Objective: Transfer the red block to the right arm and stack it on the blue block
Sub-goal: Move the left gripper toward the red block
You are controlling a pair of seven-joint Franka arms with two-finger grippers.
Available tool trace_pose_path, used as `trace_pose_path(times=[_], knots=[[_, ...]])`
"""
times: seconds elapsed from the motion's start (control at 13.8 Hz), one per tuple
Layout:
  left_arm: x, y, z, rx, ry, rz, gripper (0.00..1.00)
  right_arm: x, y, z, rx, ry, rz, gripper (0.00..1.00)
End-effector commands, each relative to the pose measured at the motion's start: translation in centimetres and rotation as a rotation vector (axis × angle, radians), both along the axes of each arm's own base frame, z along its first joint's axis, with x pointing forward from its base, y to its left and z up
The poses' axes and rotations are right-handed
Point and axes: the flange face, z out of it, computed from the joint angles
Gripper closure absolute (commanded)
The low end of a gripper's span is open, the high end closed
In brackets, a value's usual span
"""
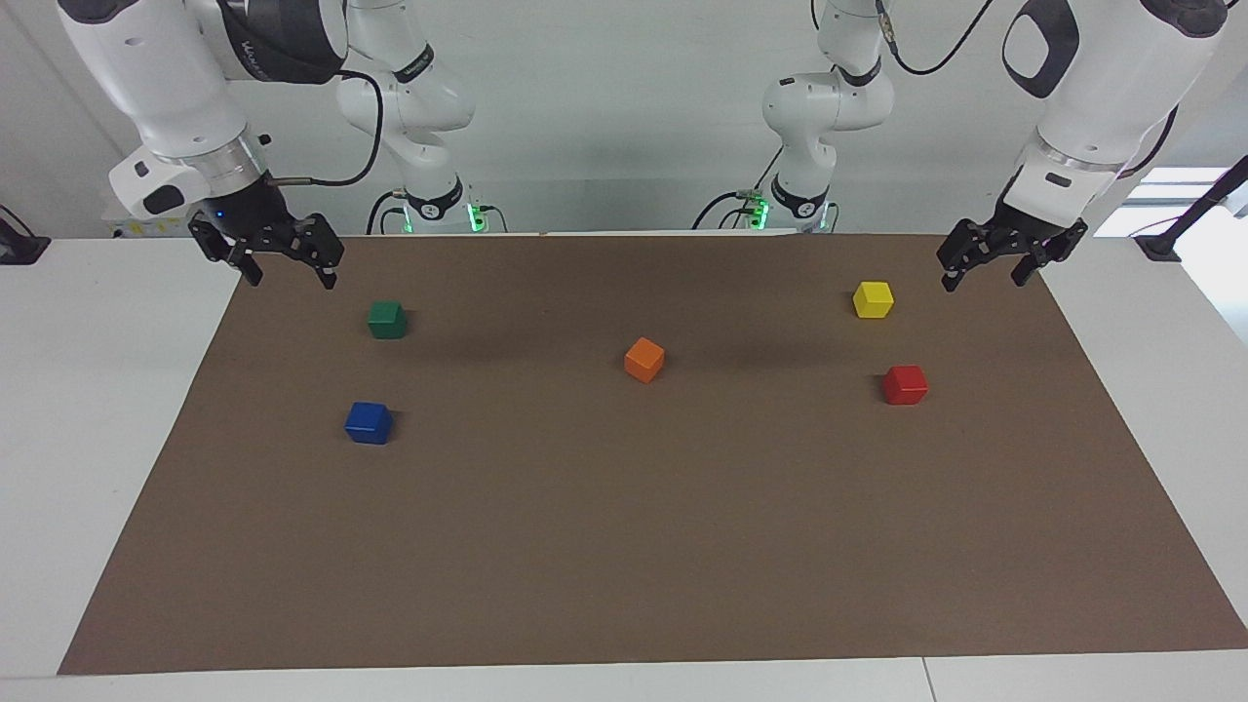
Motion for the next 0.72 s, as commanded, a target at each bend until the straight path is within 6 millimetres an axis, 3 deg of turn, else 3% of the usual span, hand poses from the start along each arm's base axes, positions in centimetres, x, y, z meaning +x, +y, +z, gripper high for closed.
trace_pose_path(times=[0.0, 0.14, 0.36, 0.43, 0.65], knots=[[-0.9, 0.6, -3.7, -0.004, -0.037, 0.022, 0.00, -0.2, -0.3, -0.1, 0.007, 0.007, 0.019, 0.00], [-1.2, 0.9, -6.2, -0.005, -0.067, 0.024, 0.00, -0.2, -0.3, -0.1, 0.008, 0.007, 0.019, 0.00], [0.0, 1.4, -10.0, -0.004, -0.045, 0.030, 0.00, -0.2, -0.2, 0.0, 0.010, 0.001, 0.013, 0.00], [0.1, 3.2, -11.2, -0.003, -0.049, 0.051, 0.00, -0.2, -0.1, 0.0, 0.010, 0.003, 0.013, 0.00], [-1.8, 4.1, -16.0, 0.012, -0.085, -0.072, 0.00, -0.4, 0.3, -0.4, 0.009, 0.015, 0.025, 0.00]])
